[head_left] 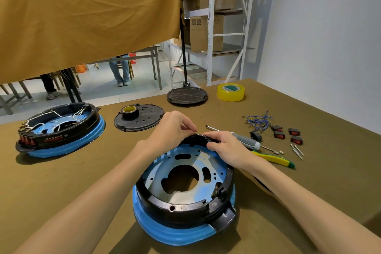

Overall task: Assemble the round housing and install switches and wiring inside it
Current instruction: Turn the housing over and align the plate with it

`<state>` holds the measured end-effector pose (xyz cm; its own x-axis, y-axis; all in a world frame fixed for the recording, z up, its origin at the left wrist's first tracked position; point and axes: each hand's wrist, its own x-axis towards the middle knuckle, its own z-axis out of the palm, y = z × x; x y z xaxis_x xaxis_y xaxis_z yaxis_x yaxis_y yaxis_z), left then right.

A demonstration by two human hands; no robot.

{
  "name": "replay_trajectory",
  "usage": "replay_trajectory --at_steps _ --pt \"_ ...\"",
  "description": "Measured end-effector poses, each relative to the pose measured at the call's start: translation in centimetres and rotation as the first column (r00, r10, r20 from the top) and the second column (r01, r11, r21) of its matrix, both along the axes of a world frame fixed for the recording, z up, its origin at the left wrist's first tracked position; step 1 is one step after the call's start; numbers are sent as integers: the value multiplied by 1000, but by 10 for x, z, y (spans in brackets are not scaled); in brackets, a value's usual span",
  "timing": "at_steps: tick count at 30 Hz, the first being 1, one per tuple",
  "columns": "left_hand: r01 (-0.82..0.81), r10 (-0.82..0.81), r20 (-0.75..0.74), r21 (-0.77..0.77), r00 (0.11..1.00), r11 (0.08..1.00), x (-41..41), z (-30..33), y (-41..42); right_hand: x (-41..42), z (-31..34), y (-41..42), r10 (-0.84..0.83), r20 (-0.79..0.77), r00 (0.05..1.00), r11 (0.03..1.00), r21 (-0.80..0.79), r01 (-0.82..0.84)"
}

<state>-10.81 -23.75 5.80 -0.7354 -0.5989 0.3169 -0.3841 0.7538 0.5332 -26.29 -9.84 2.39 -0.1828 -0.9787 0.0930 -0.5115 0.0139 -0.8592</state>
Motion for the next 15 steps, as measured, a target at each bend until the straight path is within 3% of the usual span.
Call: replay_trajectory --at_steps 3,15 --pt "1 -1 4 -77 1000 997 1 -1 3 0 0 0 2 1 1000 1000 -13 -2" --pt "24 -36 -93 -124 995 992 10 -10 7 2 1 1 -9 -27 1000 1000 -21 9"
